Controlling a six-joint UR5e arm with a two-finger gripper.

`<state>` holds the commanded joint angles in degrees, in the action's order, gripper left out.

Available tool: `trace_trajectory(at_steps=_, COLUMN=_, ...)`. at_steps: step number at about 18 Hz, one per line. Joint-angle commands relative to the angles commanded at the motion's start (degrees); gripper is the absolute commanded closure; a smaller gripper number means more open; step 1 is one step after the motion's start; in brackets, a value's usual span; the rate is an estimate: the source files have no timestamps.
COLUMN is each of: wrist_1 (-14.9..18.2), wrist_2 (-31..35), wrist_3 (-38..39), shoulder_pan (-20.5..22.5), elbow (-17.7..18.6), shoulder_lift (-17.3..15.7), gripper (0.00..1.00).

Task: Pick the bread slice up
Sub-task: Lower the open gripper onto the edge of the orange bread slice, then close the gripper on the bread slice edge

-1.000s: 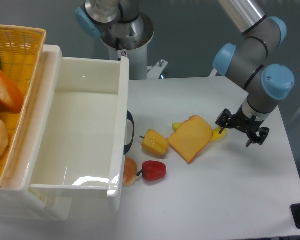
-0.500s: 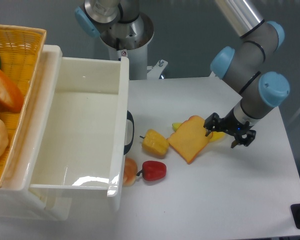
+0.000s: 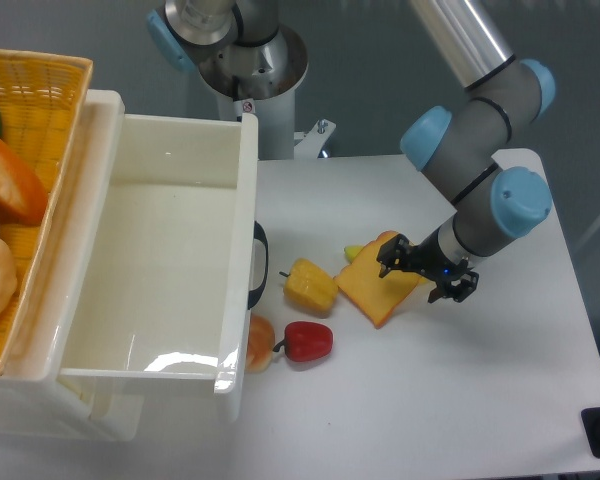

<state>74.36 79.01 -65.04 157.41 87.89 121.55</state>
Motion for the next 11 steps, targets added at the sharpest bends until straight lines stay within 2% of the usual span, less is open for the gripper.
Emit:
trace_trajectory(at_steps=7, wrist_1=-0.3, wrist_2=1.0, wrist_3=-0.4, shoulder_pan=-0.4, elbow=1.5, shoulder_lift=0.7, gripper=0.0)
trace_trajectory(at_steps=11, wrist_1=-0.3, wrist_2=2.6, wrist_3=-0.4, shoulder_pan=-0.4, elbow=1.7, shoulder_lift=0.6, gripper=0.06)
